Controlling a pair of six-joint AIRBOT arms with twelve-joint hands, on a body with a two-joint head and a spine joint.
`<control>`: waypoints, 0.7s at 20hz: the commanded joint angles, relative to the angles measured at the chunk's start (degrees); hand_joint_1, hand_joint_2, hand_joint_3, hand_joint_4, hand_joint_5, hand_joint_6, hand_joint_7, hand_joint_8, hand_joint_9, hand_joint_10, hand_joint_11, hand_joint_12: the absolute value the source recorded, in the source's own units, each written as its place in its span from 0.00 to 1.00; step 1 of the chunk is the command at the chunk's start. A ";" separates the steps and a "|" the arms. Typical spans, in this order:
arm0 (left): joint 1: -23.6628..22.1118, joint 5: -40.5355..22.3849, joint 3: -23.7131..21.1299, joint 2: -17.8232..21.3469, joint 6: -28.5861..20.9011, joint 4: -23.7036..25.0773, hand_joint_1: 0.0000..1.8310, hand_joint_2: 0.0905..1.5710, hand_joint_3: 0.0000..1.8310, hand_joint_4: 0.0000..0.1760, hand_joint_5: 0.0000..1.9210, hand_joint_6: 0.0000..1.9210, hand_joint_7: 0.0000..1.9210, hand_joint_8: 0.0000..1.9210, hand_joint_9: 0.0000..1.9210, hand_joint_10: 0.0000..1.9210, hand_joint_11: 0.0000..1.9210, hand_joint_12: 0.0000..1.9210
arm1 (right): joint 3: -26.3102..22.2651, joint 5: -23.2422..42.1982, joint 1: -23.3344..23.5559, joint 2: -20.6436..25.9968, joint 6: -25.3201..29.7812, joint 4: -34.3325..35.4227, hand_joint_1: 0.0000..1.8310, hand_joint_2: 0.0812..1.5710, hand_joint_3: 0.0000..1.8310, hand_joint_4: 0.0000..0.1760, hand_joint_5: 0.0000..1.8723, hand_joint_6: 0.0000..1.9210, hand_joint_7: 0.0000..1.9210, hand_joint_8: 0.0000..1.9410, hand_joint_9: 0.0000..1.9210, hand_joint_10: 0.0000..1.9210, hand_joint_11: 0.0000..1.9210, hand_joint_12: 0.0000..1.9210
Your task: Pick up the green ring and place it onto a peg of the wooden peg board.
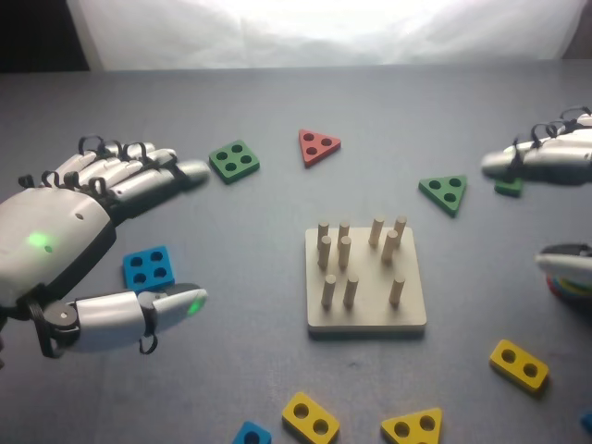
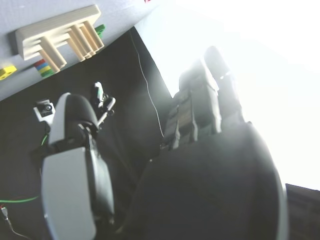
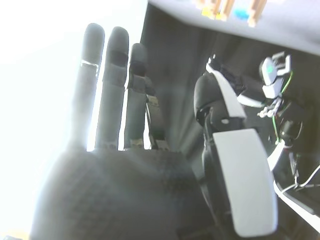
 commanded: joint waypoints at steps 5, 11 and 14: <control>-0.28 -6.90 -0.12 0.05 -0.42 0.79 0.35 0.65 0.00 0.65 0.21 0.01 0.12 0.00 0.06 0.00 0.00 0.19 | 0.81 -0.12 0.56 -0.11 0.28 -1.03 0.40 0.64 0.00 0.41 0.26 0.00 0.21 0.00 0.23 0.00 0.05 0.52; -0.27 -7.17 -0.05 -0.01 -0.51 0.76 0.35 0.64 0.00 0.70 0.22 0.00 0.12 0.00 0.05 0.00 0.00 0.11 | 1.72 -6.36 -0.07 -0.66 -3.45 -0.20 0.45 0.56 0.00 0.72 0.24 0.00 0.22 0.00 0.26 0.00 0.13 0.43; -0.12 -7.37 -0.07 -0.15 -0.58 0.67 0.35 0.65 0.00 0.68 0.23 0.00 0.13 0.00 0.06 0.00 0.00 0.13 | 1.76 -7.91 -0.15 -0.66 -6.36 1.84 0.47 0.56 0.00 0.88 0.23 0.00 0.22 0.00 0.26 0.00 0.14 0.41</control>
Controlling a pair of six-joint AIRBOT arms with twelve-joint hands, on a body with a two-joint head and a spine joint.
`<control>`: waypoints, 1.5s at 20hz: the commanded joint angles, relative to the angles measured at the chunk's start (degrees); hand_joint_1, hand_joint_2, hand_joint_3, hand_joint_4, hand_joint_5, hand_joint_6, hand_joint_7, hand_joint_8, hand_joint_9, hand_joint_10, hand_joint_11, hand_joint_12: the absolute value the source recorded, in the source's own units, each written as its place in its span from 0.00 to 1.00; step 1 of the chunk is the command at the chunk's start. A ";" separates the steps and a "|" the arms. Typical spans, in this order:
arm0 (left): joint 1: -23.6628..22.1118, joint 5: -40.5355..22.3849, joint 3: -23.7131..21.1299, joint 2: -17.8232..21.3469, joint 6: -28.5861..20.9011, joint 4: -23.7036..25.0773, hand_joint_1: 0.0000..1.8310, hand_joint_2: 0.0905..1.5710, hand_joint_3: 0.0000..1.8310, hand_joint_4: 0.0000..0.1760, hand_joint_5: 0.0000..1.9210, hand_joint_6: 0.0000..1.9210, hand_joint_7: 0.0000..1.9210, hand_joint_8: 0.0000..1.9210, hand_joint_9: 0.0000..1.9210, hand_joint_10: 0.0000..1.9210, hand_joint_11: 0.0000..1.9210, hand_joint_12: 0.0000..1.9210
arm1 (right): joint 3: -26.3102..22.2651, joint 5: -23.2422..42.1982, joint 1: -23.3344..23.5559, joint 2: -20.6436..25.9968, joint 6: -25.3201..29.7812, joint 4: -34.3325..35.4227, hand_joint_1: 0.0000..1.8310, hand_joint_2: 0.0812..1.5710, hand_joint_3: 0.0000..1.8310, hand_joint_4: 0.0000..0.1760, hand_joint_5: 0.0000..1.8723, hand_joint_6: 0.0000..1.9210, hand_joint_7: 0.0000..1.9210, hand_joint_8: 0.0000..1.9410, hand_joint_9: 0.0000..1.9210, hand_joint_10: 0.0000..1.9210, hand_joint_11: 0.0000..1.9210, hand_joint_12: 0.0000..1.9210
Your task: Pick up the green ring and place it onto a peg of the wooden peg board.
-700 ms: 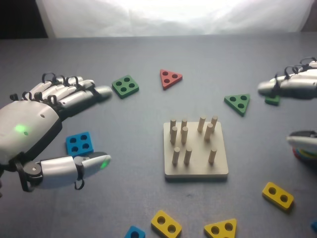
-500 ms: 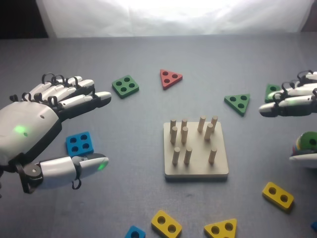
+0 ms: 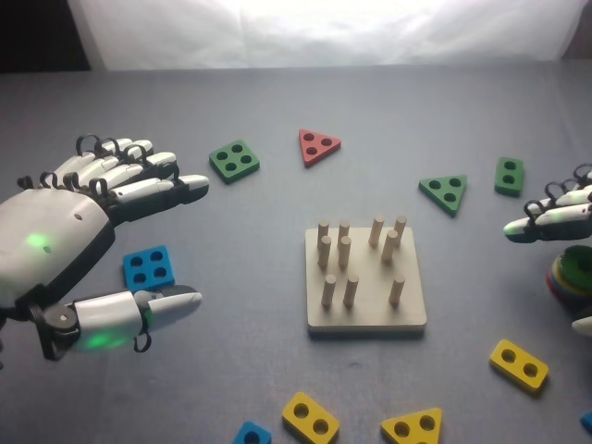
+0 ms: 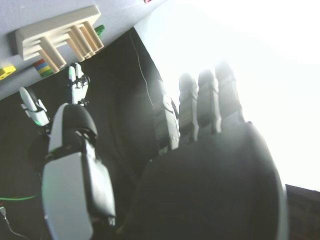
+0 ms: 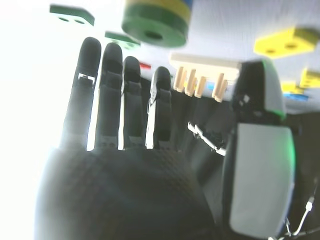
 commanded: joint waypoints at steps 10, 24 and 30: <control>-0.28 -7.21 -0.06 -0.37 -0.57 0.80 0.39 0.66 0.00 0.50 0.24 0.00 0.16 0.00 0.08 0.00 0.00 0.12 | 1.74 2.62 0.18 -0.94 -4.08 4.86 0.62 0.60 0.00 0.54 0.27 0.00 0.30 0.00 0.37 0.01 0.16 0.53; -0.28 -7.23 -0.05 -0.57 -0.89 0.68 0.35 0.67 0.00 0.46 0.22 0.00 0.17 0.00 0.09 0.00 0.00 0.13 | 2.25 2.31 0.24 -2.33 -4.08 4.92 0.61 0.61 0.00 0.01 0.42 0.00 0.50 0.03 0.41 0.48 0.34 0.78; -0.28 -7.12 -0.02 -0.63 -0.93 0.68 0.33 0.68 0.00 0.43 0.20 0.00 0.18 0.00 0.10 0.00 0.00 0.17 | 1.92 2.35 1.47 -2.52 -4.03 4.91 0.67 0.68 0.00 0.00 0.51 0.51 0.55 0.50 0.51 0.62 0.47 0.79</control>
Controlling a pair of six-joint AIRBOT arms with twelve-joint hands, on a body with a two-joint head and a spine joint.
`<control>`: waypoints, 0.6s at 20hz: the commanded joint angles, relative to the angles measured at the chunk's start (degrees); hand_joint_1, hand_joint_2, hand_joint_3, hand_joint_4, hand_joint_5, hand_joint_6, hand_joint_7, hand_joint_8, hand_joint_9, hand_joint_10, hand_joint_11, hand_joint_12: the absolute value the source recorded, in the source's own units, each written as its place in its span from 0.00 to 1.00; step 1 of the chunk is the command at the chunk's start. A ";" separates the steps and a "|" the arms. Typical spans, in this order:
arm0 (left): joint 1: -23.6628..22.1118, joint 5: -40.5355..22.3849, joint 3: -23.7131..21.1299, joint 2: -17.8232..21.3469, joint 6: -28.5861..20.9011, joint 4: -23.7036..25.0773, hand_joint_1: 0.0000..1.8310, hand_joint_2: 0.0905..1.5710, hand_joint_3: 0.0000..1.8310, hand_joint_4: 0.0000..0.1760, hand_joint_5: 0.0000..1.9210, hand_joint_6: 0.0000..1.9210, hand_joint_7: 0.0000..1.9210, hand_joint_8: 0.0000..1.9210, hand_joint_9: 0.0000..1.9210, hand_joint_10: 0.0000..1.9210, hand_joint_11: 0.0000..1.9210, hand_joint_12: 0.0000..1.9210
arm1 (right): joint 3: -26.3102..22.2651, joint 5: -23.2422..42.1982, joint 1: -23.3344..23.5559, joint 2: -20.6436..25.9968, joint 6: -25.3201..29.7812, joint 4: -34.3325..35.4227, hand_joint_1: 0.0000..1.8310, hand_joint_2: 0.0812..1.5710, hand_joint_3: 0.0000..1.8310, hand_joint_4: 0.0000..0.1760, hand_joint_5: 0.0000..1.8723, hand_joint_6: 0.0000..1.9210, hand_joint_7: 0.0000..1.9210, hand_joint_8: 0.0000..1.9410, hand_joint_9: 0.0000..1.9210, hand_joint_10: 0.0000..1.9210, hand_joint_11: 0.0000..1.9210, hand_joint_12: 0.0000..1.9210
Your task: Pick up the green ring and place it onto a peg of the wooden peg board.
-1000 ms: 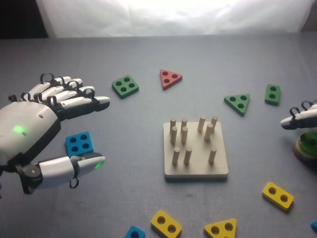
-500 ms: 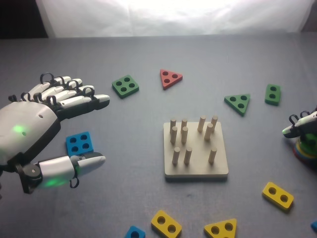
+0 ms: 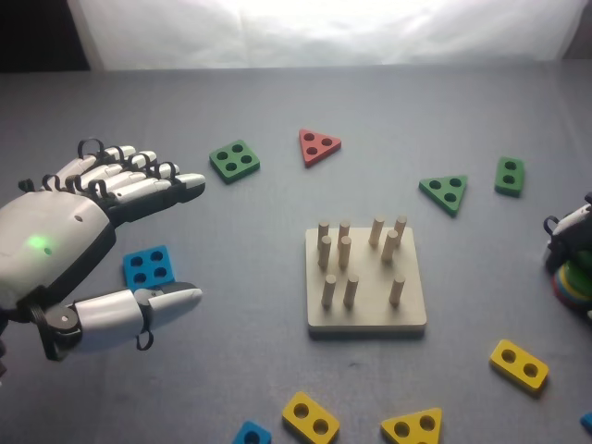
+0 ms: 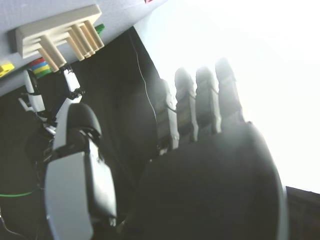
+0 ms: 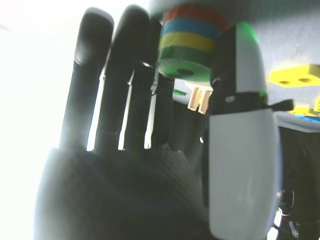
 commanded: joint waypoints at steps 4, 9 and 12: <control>-0.43 -6.83 0.04 -0.35 -0.25 1.11 0.31 0.68 0.00 0.52 0.19 0.00 0.17 0.00 0.09 0.00 0.00 0.13 | -0.72 8.67 4.53 -1.08 5.24 -7.21 0.67 0.67 0.00 0.16 0.53 0.51 0.58 0.42 0.56 0.55 0.53 0.74; -0.43 -6.75 0.15 -0.36 -0.26 1.28 0.33 0.68 0.00 0.56 0.20 0.00 0.16 0.00 0.09 0.00 0.00 0.14 | -0.40 12.96 9.37 -3.30 12.16 -15.01 0.68 0.66 0.00 0.17 0.55 0.51 0.58 0.40 0.54 0.53 0.50 0.72; -0.43 -6.73 0.21 -0.36 -0.26 1.28 0.34 0.68 0.00 0.48 0.21 0.00 0.17 0.00 0.10 0.00 0.00 0.17 | 0.00 12.95 12.11 -5.20 13.53 -19.01 0.68 0.65 0.00 0.17 0.58 0.43 0.60 0.40 0.58 0.55 0.55 0.74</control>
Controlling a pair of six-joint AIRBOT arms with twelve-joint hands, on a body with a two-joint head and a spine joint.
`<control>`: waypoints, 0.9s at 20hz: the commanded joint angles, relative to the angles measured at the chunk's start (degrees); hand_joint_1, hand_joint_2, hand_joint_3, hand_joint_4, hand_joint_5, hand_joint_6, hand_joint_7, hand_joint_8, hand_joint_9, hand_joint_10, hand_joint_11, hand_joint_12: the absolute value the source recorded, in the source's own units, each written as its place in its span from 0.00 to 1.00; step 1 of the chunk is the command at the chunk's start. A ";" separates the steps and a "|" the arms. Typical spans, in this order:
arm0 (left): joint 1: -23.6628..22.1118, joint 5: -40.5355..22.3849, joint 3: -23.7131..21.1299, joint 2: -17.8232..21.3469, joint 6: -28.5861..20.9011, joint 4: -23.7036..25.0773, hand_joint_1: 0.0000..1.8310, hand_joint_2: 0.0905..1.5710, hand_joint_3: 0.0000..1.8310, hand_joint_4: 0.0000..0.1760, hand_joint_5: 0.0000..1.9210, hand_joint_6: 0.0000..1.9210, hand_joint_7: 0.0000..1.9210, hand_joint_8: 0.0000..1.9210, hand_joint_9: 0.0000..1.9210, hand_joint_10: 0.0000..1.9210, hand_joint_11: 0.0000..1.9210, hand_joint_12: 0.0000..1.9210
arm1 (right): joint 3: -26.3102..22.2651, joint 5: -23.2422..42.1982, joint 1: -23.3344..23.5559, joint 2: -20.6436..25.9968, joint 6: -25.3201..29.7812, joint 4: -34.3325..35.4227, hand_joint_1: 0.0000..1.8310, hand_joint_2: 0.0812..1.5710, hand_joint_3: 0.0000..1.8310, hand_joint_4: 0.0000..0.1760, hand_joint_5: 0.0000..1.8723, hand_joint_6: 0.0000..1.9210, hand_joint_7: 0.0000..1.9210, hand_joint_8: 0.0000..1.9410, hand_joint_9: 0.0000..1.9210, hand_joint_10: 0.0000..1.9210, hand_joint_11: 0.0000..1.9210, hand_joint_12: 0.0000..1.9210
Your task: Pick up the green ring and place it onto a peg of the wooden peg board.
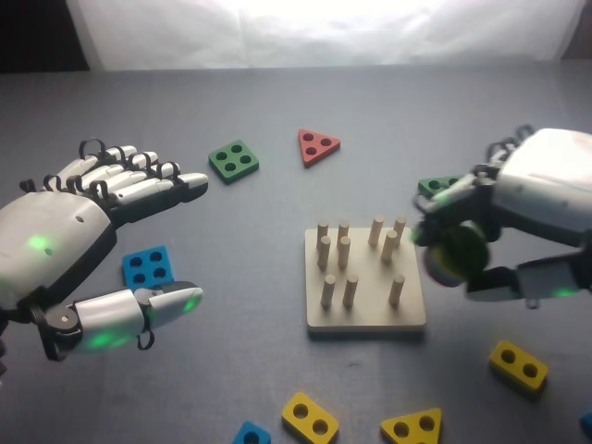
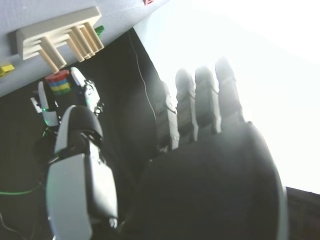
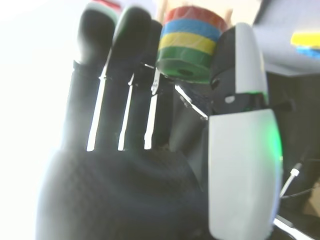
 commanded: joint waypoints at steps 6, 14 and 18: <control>-0.44 -7.00 0.14 -0.35 -0.30 1.10 0.34 0.67 0.00 0.50 0.21 0.00 0.16 0.00 0.09 0.00 0.00 0.17 | 2.60 4.31 3.15 -3.64 4.50 -5.32 0.68 0.66 0.00 0.00 0.58 0.38 0.56 0.51 0.56 0.64 0.53 0.75; -0.44 -6.90 0.32 -0.47 -0.42 1.09 0.33 0.67 0.00 0.54 0.21 0.00 0.12 0.00 0.07 0.00 0.00 0.17 | 3.53 1.03 4.40 -5.45 4.50 -8.36 0.64 0.68 0.00 0.00 0.54 0.49 0.43 0.68 0.55 0.75 0.56 0.80; -0.44 -6.91 0.40 -0.46 -0.61 1.09 0.31 0.68 0.00 0.59 0.20 0.00 0.13 0.00 0.08 0.00 0.00 0.15 | 3.61 -0.02 4.62 -5.91 4.50 -9.36 0.65 0.67 0.00 0.00 0.56 0.47 0.40 0.81 0.56 0.90 0.59 0.93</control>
